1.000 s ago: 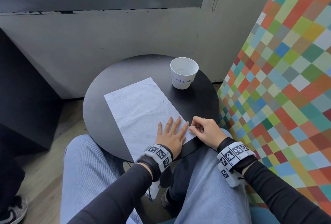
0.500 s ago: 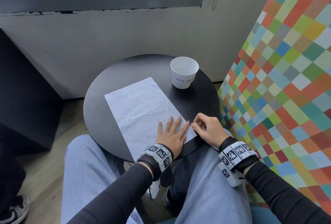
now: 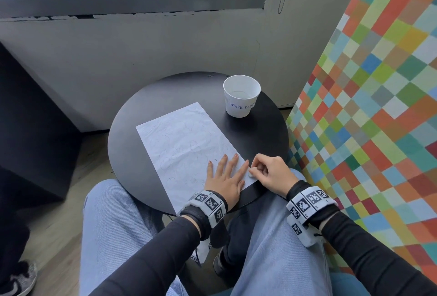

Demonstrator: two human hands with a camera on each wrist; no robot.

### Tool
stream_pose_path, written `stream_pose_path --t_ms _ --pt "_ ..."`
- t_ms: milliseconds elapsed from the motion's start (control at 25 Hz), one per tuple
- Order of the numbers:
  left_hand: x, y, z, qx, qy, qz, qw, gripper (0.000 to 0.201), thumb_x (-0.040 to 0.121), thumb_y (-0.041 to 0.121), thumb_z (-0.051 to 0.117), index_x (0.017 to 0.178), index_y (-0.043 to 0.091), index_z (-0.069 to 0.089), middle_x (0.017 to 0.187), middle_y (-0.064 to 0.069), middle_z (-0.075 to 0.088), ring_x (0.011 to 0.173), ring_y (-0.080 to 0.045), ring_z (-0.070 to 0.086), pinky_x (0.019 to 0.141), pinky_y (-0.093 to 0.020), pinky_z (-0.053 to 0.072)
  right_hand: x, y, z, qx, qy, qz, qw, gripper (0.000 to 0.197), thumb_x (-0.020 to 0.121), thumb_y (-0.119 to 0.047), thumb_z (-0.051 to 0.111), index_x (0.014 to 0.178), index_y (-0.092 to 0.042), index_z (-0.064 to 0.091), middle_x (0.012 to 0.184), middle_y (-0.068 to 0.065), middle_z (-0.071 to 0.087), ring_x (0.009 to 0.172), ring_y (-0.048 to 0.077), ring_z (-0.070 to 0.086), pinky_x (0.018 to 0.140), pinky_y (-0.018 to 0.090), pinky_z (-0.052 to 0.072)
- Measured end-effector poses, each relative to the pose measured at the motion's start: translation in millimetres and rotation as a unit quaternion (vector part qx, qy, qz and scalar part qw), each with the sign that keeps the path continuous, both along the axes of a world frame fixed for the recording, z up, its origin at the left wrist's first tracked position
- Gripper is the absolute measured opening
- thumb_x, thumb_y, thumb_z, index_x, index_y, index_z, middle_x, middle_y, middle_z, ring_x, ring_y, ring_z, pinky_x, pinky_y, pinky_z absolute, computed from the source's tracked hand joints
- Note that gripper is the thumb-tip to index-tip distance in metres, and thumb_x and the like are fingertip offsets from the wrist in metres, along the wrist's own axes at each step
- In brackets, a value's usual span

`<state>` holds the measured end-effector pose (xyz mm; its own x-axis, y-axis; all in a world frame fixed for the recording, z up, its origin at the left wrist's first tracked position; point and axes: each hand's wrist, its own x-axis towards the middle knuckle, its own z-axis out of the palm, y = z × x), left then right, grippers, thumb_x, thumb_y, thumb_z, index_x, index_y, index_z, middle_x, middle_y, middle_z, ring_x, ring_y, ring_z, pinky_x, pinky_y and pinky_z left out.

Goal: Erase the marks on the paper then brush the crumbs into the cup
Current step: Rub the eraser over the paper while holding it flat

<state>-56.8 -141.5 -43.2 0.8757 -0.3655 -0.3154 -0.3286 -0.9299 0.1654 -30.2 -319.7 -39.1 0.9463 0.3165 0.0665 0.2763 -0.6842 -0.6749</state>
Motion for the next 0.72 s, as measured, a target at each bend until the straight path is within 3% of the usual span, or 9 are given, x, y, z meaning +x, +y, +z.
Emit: stream_pose_path --t_ms 120,280,400,520,720 --pt "-0.1 0.4 -1.2 -0.001 0.001 -0.001 1.0 0.054 0.107 0.039 0.013 0.155 0.038 -0.012 0.164 0.003 -0.016 0.151 -0.025 -0.016 0.117 -0.057 -0.008 -1.1 1.5 0.1 -0.005 0.009 0.029 1.0 0.013 0.083 -0.015 0.068 0.075 -0.011 0.059 0.058 -0.005 0.053 0.055 0.009 0.049 0.056 0.012 0.036" --pt "0.1 0.3 -1.7 0.0 0.001 0.001 1.0 0.054 0.107 0.04 0.013 0.155 0.037 -0.012 0.164 0.004 -0.016 0.151 -0.024 -0.015 0.117 -0.057 -0.008 1.5 -0.3 -0.3 -0.007 -0.016 -0.01 1.0 0.012 0.084 -0.014 0.068 0.076 -0.009 0.06 0.058 -0.002 0.054 0.056 0.009 0.048 0.056 0.013 0.035" --pt "0.0 -0.1 -2.5 -0.006 0.001 0.0 1.0 0.054 0.107 0.039 0.013 0.156 0.037 -0.012 0.165 0.003 -0.015 0.151 -0.024 -0.016 0.117 -0.057 -0.008 -1.3 1.9 0.8 -0.01 -0.004 0.036 0.999 0.011 0.084 -0.014 0.068 0.076 -0.011 0.06 0.059 -0.004 0.054 0.055 0.009 0.048 0.057 0.011 0.036" --pt "1.5 0.6 -2.9 -0.007 0.0 0.002 1.0 0.055 0.107 0.04 0.013 0.155 0.038 -0.012 0.165 0.004 -0.015 0.151 -0.024 -0.015 0.117 -0.057 -0.009 1.8 0.2 2.1 -0.008 -0.026 0.0 1.0 0.011 0.083 -0.015 0.069 0.077 -0.013 0.06 0.059 -0.005 0.053 0.056 0.008 0.048 0.058 0.011 0.035" --pt "4.0 1.2 -0.4 -0.008 0.016 -0.013 1.0 0.055 0.107 0.038 0.016 0.156 0.039 -0.01 0.165 0.003 -0.014 0.151 -0.025 -0.014 0.117 -0.058 -0.008 -2.2 2.6 2.5 -0.011 0.002 0.039 0.999 0.009 0.083 -0.017 0.069 0.077 -0.014 0.063 0.059 -0.002 0.055 0.054 0.01 0.047 0.057 0.011 0.036"
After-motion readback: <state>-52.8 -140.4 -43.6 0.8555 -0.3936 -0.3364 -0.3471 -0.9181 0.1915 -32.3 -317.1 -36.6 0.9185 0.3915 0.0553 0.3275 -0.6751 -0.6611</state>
